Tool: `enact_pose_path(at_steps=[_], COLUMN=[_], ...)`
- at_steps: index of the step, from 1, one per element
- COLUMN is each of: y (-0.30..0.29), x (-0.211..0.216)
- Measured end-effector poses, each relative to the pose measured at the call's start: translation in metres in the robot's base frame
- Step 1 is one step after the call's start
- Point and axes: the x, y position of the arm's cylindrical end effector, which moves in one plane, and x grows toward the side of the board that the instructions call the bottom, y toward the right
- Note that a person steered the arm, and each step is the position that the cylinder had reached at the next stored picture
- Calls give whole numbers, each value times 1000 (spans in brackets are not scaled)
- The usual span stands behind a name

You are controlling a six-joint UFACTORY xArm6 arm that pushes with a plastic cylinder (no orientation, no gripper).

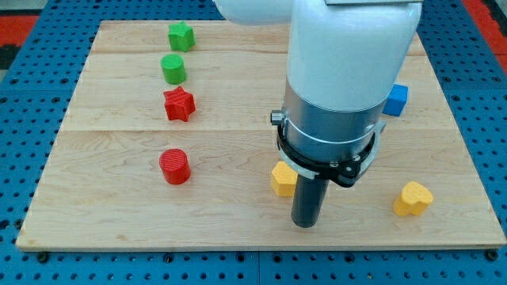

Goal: Move yellow hexagon towards center

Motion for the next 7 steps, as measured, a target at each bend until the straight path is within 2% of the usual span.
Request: enact_pose_path(at_steps=[4,5,7], y=[1,-29,-30], x=[-13,-16,-19])
